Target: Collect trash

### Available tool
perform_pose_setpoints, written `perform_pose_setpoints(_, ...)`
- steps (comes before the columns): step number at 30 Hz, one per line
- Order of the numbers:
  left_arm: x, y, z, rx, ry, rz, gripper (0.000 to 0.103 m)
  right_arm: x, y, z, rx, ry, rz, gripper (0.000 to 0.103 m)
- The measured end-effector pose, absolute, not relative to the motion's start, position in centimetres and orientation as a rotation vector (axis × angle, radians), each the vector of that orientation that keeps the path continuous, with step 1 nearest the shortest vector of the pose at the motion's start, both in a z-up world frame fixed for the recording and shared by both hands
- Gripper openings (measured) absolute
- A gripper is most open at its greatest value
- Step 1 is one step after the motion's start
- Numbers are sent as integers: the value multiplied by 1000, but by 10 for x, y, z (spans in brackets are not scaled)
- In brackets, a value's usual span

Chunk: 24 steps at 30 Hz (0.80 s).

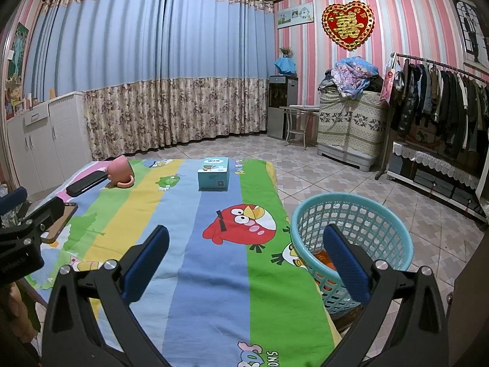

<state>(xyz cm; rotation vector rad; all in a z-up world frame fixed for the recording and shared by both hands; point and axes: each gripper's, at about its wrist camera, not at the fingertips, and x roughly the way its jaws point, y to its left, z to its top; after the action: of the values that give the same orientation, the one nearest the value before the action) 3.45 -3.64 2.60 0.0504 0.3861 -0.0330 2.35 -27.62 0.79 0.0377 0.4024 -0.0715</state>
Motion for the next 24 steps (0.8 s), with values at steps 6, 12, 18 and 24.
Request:
perform_pose_setpoints(6, 35, -36, 26, 53, 382, -35, 98, 23, -278, 5, 42, 398, -74, 98)
perform_pose_setpoints(12, 34, -38, 26, 62, 378, -36, 98, 23, -278, 5, 41, 399, -74, 98)
perform_pose_setpoints(18, 34, -38, 26, 63, 373, -38, 98, 23, -278, 5, 40, 399, -75, 98)
perform_pose_setpoints(24, 33, -38, 26, 65, 372, -38, 98, 23, -278, 5, 40, 398, -74, 98)
